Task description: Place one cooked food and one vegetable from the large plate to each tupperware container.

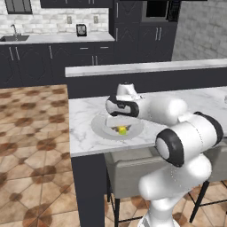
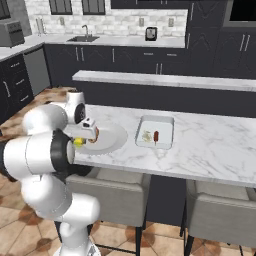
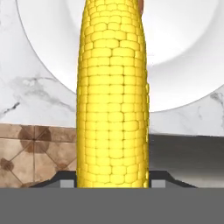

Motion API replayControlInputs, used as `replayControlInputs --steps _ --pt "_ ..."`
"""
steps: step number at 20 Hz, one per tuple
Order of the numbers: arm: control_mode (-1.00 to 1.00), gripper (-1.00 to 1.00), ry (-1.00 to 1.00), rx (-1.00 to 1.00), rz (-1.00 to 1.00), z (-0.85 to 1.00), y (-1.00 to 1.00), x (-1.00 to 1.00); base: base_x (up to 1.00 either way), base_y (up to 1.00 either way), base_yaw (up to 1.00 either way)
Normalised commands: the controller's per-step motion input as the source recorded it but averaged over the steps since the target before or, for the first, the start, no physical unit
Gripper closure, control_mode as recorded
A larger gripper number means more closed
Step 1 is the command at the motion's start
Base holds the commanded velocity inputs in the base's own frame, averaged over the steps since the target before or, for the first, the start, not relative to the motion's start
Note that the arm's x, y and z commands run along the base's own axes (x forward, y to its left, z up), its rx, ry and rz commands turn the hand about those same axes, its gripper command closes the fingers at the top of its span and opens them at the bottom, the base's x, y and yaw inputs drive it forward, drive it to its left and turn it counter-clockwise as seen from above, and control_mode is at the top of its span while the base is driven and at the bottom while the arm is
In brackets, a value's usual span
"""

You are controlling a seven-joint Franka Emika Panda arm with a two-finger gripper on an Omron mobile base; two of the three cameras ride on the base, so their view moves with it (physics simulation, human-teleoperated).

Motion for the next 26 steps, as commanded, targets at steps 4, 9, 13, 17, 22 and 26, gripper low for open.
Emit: replayControlInputs --steps 4,9,13,17,22,26 --pt "-1.00 1.00 -0.01 0.00 0.00 0.68 -1.00 -0.86 0.00 0.00 0.00" --pt "-1.00 1.00 0.08 0.00 -0.02 1.00 -0.78 -0.60 0.00 0.00 0.00" --pt "-1.00 1.00 0.04 0.00 -0.02 0.49 -0.47 -0.37 0.00 0.00 0.00" --pt "-1.00 1.00 0.00 0.00 0.00 0.00 0.00 0.00 0.00 0.00 0.00" --pt "-1.00 1.00 0.00 0.00 -0.01 0.00 -0.04 0.00 0.00 0.00 0.00" --pt "1.00 1.00 0.00 0.00 0.00 0.00 0.00 0.00 0.01 -0.96 0.02"
